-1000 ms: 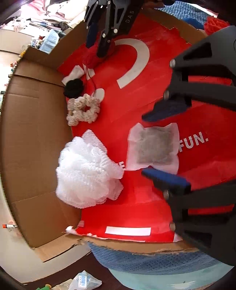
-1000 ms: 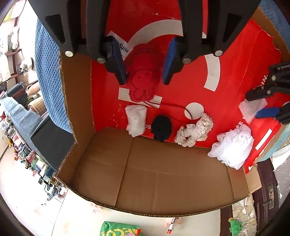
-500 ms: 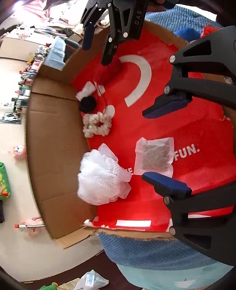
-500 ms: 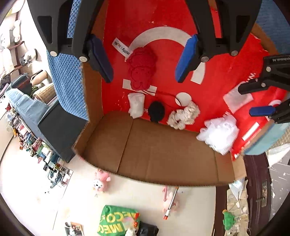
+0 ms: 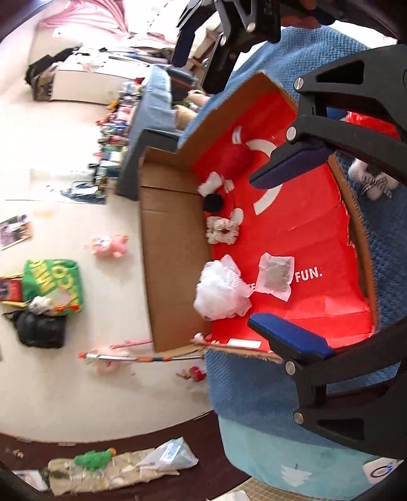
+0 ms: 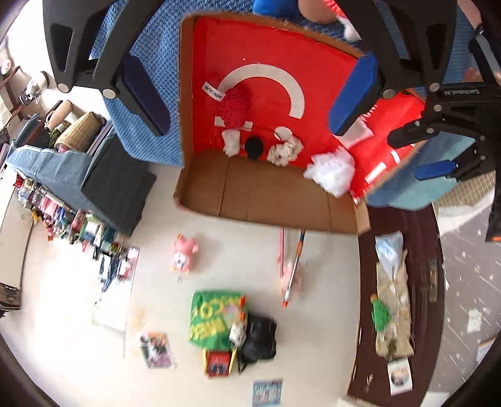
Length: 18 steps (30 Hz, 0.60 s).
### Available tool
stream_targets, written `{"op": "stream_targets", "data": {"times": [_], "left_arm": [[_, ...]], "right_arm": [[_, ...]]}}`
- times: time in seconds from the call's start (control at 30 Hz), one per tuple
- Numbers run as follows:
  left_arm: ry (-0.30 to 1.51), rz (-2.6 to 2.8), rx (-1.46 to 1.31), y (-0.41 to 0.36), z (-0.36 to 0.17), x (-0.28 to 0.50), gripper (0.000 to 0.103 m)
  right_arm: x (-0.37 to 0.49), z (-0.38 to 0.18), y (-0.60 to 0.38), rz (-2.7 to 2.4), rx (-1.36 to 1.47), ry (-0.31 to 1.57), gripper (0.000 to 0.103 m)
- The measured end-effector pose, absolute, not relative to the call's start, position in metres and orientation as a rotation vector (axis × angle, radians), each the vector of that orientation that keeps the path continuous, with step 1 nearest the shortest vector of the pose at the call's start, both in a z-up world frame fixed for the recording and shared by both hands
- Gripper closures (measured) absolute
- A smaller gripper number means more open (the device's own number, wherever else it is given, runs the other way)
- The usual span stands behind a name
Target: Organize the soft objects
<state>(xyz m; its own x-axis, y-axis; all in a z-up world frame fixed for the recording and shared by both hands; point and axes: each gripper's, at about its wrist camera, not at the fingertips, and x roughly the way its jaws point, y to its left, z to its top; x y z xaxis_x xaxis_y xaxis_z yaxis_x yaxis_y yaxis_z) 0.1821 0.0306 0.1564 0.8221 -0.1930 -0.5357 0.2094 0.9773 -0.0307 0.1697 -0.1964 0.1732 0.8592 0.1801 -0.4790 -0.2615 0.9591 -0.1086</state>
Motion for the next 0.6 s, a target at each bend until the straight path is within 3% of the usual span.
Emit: {"op": "stream_targets", "data": {"times": [0.6], "left_arm": [[0.344,-0.163,-0.007,0.026,0.148,0.079,0.007]], "right_arm": [[0.064,0.147,-0.206,0.148,-0.145,0.317,0.0]]}}
